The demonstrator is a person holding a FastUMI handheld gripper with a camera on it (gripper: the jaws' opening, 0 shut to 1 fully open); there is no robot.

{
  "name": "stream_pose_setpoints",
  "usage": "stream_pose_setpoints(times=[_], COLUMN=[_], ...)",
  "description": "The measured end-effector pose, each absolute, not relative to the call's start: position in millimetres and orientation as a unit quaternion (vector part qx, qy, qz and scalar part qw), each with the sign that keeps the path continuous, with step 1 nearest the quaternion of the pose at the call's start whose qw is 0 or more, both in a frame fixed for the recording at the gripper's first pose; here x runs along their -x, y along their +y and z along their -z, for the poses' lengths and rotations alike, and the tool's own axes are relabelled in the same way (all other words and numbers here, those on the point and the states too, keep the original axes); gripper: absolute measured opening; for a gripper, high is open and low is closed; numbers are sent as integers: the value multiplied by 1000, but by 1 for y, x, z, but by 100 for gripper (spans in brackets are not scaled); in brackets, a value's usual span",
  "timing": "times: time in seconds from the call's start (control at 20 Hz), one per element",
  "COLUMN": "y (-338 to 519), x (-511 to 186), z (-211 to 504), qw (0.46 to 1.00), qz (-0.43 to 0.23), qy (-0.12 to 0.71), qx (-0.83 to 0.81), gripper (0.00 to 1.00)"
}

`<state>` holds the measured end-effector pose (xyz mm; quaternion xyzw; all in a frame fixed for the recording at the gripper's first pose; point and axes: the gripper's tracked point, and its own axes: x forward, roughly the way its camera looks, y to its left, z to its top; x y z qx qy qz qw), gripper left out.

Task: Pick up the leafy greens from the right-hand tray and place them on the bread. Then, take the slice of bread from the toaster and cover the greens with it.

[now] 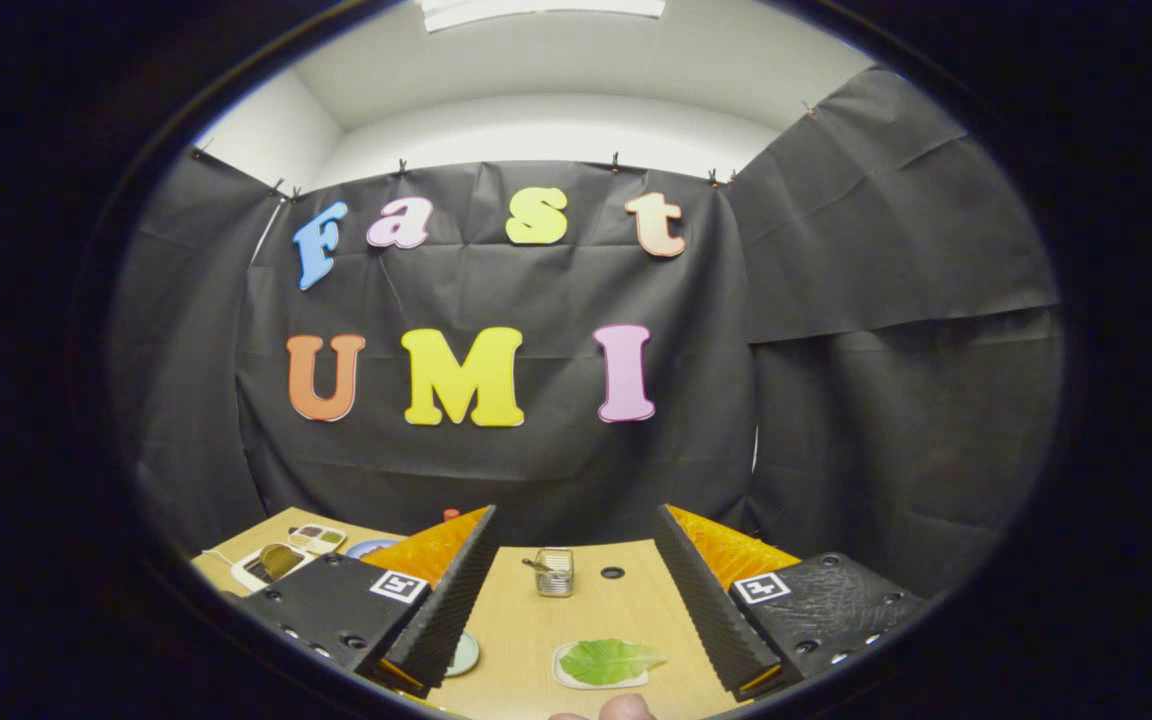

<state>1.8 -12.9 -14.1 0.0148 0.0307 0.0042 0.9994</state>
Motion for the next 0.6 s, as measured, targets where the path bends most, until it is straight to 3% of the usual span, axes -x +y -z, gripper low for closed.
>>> stream_pose_setpoints(times=[0.35, 0.6], y=[-53, -94], x=[-16, -30], z=[54, 122], qw=[998, 993], qz=[-13, -19], qy=[67, 115], qx=[-10, -7], gripper=[95, 95])
